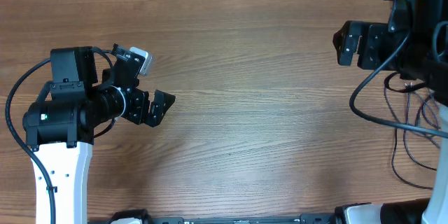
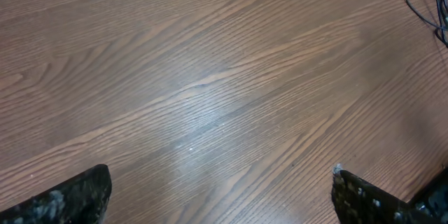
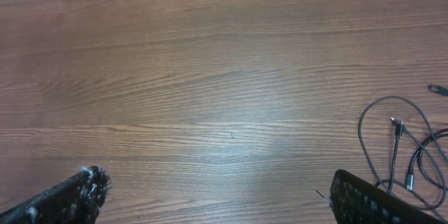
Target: Untangle cables
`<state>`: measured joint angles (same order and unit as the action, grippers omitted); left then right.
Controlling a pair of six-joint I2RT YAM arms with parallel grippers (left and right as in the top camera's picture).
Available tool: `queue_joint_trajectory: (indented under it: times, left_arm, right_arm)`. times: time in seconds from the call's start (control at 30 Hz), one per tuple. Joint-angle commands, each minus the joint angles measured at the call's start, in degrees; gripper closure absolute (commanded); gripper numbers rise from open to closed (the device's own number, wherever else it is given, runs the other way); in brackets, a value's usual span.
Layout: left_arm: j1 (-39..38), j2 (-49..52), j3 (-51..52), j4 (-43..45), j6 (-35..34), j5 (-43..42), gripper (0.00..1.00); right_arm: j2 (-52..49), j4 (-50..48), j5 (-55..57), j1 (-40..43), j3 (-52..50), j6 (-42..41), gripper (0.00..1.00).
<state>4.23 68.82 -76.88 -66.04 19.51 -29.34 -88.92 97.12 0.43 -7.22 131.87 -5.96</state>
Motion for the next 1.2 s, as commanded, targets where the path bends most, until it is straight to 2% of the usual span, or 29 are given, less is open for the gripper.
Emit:
queue_joint_trajectory:
  times: [0.0,0.7,1.07,1.17]
  left_arm:
    - [0.3,0.2,-0.9,0.1,0.7,-0.1,0.0]
    - [0.3,-0.6,-0.9,0.0,0.7,0.0,0.0]
    - [0.2,-7.7,-0.6,1.0,1.6,2.1,0.0]
    - [0.2,-11.1,3.0,6.3,2.4,2.5,0.0]
  right_arm:
    - [-0.5,-0.1,-0.5,-0.2,0.5,-0.1,0.0]
    - [-0.5,-0.1,-0.5,-0.2,0.5,-0.1,0.0]
    - [-0.5,-0.1,-0.5,-0.2,0.5,-0.1,0.0]
    - [-0.5,-0.1,-0.5,-0.2,0.5,-0.1,0.0]
